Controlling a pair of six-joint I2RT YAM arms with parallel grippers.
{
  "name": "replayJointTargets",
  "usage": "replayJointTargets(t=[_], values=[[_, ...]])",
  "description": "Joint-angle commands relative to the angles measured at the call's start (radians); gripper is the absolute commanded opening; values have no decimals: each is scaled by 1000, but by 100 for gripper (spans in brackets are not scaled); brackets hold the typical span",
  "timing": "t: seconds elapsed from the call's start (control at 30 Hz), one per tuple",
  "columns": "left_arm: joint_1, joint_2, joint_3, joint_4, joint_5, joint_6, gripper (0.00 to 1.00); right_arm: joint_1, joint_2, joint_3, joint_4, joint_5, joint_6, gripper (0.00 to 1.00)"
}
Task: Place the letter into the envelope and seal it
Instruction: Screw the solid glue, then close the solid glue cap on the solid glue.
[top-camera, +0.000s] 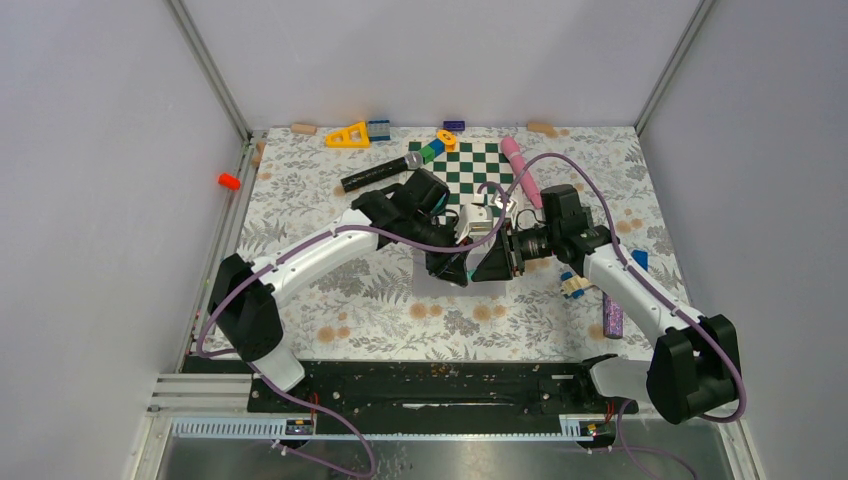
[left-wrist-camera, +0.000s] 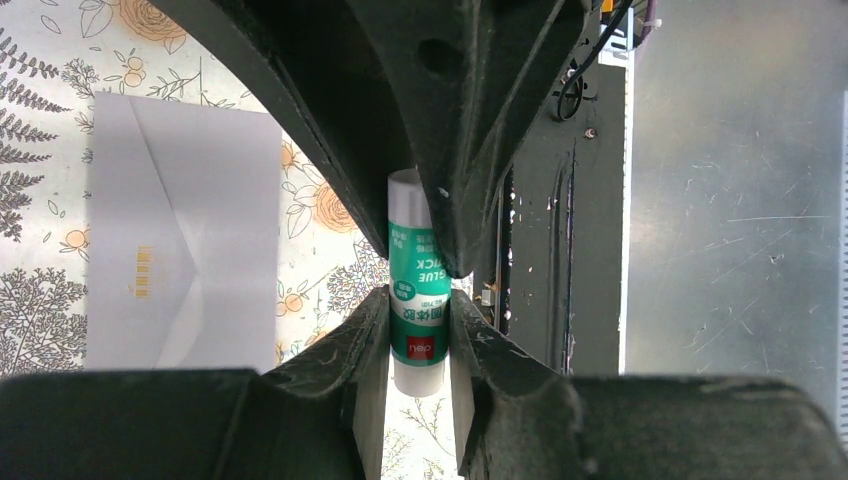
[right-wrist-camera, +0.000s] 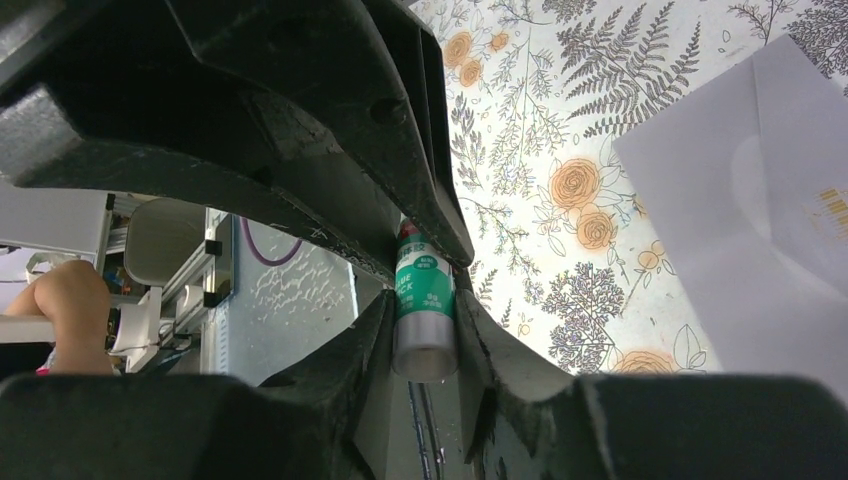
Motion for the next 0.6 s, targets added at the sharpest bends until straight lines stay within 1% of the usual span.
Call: replayJointTargets(t=[0.0, 0.07, 0.1, 0.13, 0.2, 0.27, 0.3, 0.33, 0.43, 0.47, 0.57], values=[[2, -22, -1, 48, -1, 2, 7, 11, -1, 8, 36, -41, -3, 16], [4, -29, -4, 48, -13, 8, 26, 11, -1, 13, 36, -46, -3, 13], [10, -34, -4, 48, -20, 10, 40, 12, 0, 17, 36, -49, -3, 13], [19, -42, -3, 47, -25, 11, 53, 11, -1, 20, 37, -51, -3, 12], [56, -60, 0, 47, -34, 14, 74, 9, -8, 22, 35, -46, 28, 12], [118, -83, 4, 48, -40, 14, 89, 1, -19, 26, 34, -41, 32, 12], [150, -97, 7, 47, -42, 13, 95, -2, -24, 27, 34, -35, 35, 12], [188, -115, 8, 49, -46, 15, 98, -8, -29, 28, 35, -33, 39, 12], [298, -167, 7, 36, -77, 26, 99, -29, -37, 38, 35, -23, 55, 10], [338, -185, 7, 30, -106, 33, 99, -37, -38, 43, 35, -18, 62, 10], [407, -227, 1, -20, -245, 58, 99, -54, -42, 64, 33, 11, 85, 7]])
